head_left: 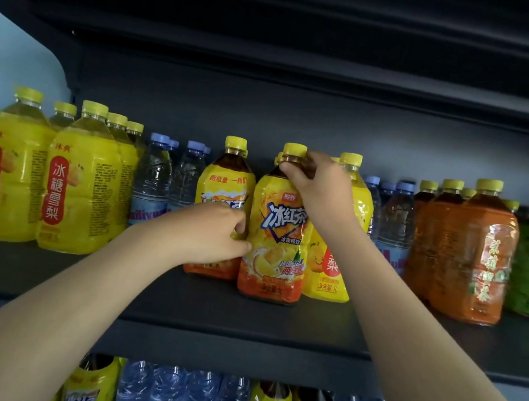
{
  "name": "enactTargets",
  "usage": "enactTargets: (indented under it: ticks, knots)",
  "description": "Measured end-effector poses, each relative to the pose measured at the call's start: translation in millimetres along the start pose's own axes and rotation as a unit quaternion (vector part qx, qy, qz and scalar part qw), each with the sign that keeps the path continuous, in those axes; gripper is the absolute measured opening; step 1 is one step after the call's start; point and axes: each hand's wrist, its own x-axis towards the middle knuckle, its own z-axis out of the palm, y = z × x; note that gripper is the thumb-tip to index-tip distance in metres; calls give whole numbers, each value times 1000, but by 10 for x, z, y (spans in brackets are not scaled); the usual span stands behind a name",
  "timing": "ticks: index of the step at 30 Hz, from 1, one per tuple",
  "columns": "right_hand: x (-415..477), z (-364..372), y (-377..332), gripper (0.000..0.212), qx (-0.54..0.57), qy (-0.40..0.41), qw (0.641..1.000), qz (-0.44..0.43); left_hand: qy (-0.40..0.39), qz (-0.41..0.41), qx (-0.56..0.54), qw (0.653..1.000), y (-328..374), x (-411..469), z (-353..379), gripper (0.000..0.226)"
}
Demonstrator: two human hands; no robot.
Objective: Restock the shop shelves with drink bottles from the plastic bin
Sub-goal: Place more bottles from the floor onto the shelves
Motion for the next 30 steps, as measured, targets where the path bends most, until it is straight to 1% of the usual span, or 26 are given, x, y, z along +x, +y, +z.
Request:
enactTargets:
  ticks: [4, 9, 11, 15, 18, 22, 30]
  knots:
    - [-116, -53, 38, 72, 36, -51, 998, 24, -1, -5, -2, 1000, -39, -33, -34, 39]
    - [-201, -100, 77, 80, 102, -77, 990, 63, 13, -6, 5, 1000, -66, -85, -51, 40]
    - [-233, -85, 93, 87, 96, -87, 990, 62, 11, -7, 9, 1000, -86, -89, -53, 40]
    - [-273, -70, 122, 101, 27, -118, 991, 54, 6, -13, 13, 1000, -132, -109, -40, 37]
    - [-252, -102, 120, 103, -21, -134, 990, 37, 15, -17, 5, 1000, -165, -149, -41, 33]
    - [-226, -104, 90, 102, -60, -129, 989, 25, 16, -22, 6, 1000, -196, -187, -22, 30]
    - [-208, -72, 35, 92, -123, -123, 985, 15, 20, -11, 1, 1000, -176, -202, -12, 31]
